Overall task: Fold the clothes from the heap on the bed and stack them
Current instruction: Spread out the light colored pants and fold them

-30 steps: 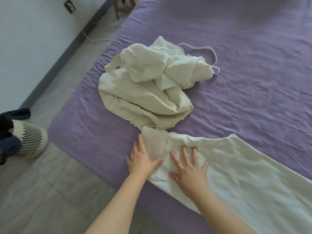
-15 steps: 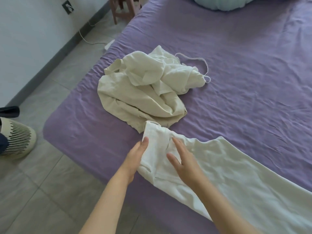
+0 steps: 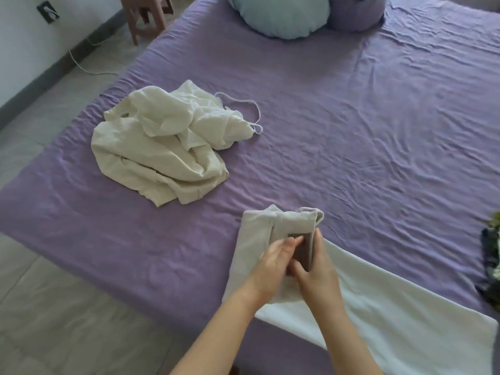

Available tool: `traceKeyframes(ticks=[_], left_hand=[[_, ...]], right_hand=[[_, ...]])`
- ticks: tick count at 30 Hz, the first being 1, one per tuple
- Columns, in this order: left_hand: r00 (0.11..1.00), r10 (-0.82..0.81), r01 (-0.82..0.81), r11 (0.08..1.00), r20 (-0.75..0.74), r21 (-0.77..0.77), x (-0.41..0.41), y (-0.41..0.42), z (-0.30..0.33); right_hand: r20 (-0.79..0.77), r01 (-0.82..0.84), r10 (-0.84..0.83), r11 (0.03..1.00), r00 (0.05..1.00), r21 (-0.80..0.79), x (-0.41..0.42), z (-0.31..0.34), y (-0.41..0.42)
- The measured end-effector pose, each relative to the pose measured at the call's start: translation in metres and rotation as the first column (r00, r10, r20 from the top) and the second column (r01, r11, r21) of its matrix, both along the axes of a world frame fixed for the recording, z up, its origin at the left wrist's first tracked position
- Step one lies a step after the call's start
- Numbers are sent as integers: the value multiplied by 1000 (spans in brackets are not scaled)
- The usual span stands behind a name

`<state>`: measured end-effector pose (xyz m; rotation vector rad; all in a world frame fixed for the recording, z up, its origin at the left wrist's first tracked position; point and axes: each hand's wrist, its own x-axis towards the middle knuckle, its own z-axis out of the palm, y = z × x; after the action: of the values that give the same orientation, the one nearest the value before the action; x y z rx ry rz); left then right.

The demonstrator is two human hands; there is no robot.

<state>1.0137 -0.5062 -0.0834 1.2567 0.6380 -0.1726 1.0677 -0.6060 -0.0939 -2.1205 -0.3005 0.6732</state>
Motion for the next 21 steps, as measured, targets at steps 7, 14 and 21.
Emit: traceKeyframes(ticks=[7,14,21], left_hand=[[974,-8,154,752,-225,641,-4,-14,-57],[870,-11,358,703,-493,615,-8,15,-111],[840,17,396,663,-542,635,-1,7,-128]], right_hand=[[-69,239,-239,971,969,-8,-7,-52,-75],[-69,342,-350,934,934,-108,-13,-101,-102],[-36,338,-349,925,936,-175,-13,-118,-111]])
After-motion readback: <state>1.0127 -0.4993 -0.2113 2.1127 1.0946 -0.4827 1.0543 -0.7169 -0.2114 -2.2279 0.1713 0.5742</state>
